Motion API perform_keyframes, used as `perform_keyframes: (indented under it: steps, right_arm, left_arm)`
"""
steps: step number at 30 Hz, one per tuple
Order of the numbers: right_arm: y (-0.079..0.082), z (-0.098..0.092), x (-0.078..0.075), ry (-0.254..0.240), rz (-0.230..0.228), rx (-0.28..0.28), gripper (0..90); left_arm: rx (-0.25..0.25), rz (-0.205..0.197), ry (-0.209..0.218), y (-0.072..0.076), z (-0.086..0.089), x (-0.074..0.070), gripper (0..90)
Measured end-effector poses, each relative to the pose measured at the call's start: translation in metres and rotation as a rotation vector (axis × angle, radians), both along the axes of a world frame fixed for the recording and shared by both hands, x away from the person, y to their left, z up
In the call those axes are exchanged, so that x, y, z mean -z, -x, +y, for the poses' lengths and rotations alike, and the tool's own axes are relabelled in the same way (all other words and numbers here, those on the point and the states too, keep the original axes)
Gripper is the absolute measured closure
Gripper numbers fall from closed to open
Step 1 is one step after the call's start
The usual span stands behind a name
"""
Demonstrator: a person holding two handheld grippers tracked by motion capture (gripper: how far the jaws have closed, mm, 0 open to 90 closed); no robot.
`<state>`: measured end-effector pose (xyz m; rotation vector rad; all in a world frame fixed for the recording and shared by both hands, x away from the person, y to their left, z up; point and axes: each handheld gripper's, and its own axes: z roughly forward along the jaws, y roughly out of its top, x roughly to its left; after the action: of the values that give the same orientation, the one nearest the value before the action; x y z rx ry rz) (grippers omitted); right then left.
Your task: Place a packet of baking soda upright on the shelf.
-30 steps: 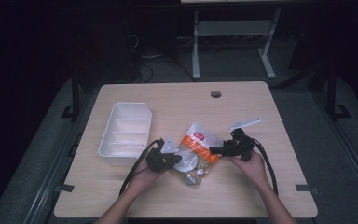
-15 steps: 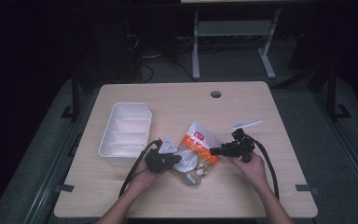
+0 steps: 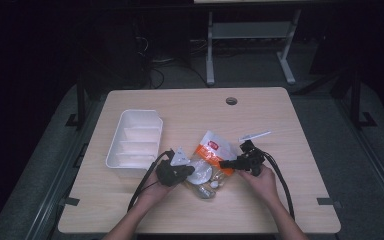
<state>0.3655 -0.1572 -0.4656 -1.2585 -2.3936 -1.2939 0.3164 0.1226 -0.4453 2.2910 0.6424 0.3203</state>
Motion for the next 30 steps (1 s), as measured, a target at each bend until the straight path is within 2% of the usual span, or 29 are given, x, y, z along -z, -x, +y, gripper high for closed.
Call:
perform_keyframes:
  steps: [3, 6, 10, 14, 21, 24, 30]
  right_arm:
    - [-0.001, 0.004, -0.001, -0.009, -0.001, -0.003, 76.0]
    - [-0.001, 0.006, -0.002, 0.006, -0.015, -0.006, 82.4]
    - [-0.003, 0.006, -0.001, -0.028, -0.012, -0.006, 88.6]
    - [0.001, 0.005, -0.004, -0.034, -0.031, -0.009, 88.8]
    - [0.003, 0.011, -0.014, 0.009, -0.085, -0.035, 89.1]
    - [0.003, 0.012, -0.017, -0.015, -0.089, -0.028, 89.1]
    - [0.003, 0.011, -0.020, -0.050, -0.100, -0.051, 89.5]
  left_arm:
    - [0.001, -0.009, -0.010, 0.002, -0.001, -0.001, 83.9]
    - [0.009, 0.013, -0.001, 0.001, 0.001, -0.002, 80.4]
    - [0.021, 0.017, -0.002, 0.004, 0.001, -0.004, 76.8]
    - [0.044, 0.029, 0.014, 0.010, -0.001, -0.007, 72.1]
    - [0.075, 0.023, 0.052, 0.021, 0.001, -0.015, 65.4]
    - [0.078, 0.033, 0.061, 0.024, 0.003, -0.015, 63.3]
    - [0.079, 0.048, 0.066, 0.030, 0.012, -0.008, 60.0]
